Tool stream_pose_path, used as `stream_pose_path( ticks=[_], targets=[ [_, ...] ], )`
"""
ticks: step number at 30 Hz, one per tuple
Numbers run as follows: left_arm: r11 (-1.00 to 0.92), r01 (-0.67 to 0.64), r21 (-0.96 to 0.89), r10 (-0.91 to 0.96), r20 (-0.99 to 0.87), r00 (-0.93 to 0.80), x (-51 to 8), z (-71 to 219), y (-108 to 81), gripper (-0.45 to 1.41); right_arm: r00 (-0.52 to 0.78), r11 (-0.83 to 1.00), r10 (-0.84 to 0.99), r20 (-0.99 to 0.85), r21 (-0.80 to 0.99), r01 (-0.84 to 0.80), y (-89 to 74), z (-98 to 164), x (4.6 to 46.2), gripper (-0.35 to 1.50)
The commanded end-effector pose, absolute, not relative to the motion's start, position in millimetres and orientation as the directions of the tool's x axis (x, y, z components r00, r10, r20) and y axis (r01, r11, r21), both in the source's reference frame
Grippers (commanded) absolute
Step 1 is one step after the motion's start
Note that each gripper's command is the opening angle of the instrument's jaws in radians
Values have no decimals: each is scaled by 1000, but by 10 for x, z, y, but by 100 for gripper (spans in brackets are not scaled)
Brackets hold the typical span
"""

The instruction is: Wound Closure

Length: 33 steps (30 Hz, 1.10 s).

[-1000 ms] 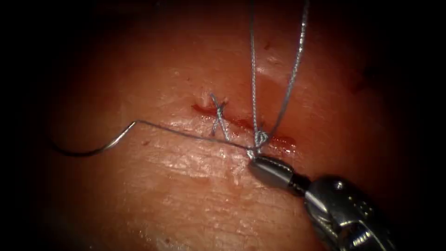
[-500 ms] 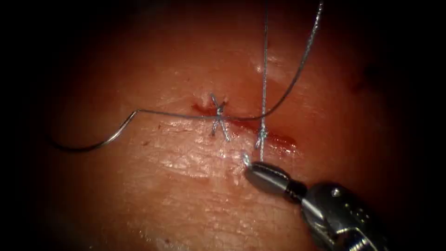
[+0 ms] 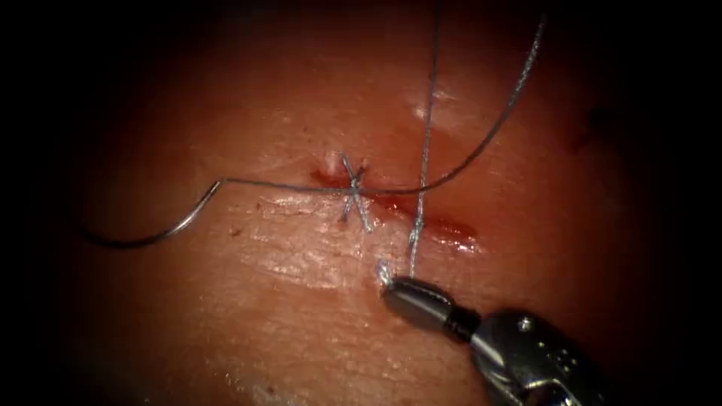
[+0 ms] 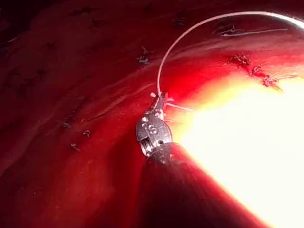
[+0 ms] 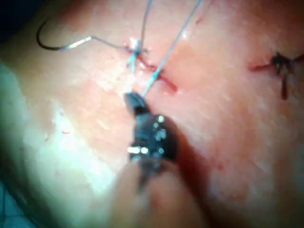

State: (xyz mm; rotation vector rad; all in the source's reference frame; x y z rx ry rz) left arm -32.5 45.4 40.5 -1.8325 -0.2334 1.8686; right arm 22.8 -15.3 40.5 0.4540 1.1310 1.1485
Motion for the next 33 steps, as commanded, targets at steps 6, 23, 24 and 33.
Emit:
stream_pose_path(
  ticks=[6, 23, 24, 33],
  targets=[
    [-860, -241, -449, 454, -890, 39, -334, 406, 466, -45, -42, 361, 905, -424, 815, -453, -164, 411, 235, -35],
    [-867, -286, -407, 422, -907, 12, -344, 406, 471, -45, -16, 349, 921, -389, 844, -406, -184, 414, 248, -35],
    [-867, -287, -407, 422, -907, 12, -344, 406, 471, -45, -17, 350, 921, -390, 844, -407, -185, 414, 248, -35],
    [-865, -296, -406, 422, -907, 11, -347, 406, 472, -45, -7, 340, 928, -372, 856, -390, -193, 415, 250, -35]
  ],
)
